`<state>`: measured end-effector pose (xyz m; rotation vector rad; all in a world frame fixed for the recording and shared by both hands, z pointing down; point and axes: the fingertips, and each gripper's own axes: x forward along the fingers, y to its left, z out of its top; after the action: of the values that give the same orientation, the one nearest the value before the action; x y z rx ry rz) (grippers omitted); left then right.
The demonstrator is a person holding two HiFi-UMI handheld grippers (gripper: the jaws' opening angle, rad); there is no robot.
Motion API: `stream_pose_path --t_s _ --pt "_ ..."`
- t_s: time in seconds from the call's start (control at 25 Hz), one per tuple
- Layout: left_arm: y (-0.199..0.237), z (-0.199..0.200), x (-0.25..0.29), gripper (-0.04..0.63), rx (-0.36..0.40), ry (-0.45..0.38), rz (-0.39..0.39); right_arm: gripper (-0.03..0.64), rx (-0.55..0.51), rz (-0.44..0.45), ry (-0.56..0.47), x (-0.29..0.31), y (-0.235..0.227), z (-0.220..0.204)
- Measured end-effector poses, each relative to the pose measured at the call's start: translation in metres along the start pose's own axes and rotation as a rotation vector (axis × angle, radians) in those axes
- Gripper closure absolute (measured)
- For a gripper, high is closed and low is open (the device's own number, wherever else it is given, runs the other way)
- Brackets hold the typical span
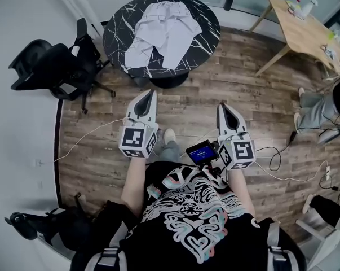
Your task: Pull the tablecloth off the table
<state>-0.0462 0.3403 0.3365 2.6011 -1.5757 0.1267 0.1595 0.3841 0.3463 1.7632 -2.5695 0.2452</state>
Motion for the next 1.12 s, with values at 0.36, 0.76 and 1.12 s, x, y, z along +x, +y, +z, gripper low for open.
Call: stream_pose_path --t_s 0.36,0.76,1.12 --pt "0.056 0.012 0.053 0.575 0.026 0.005 0.003 0.591 0.038 0.014 0.029 0.084 -0.007 -0.001" --pt "0.112 0.011 0.117 0.577 0.006 0.019 -0.028 0.59 0.026 -0.04 0.048 0.162 -0.024 0.002" --pt "0.144 0.01 0.151 0.577 0.021 0.036 -0.066 0.589 -0.009 -0.015 -0.016 0.197 -0.015 0.014"
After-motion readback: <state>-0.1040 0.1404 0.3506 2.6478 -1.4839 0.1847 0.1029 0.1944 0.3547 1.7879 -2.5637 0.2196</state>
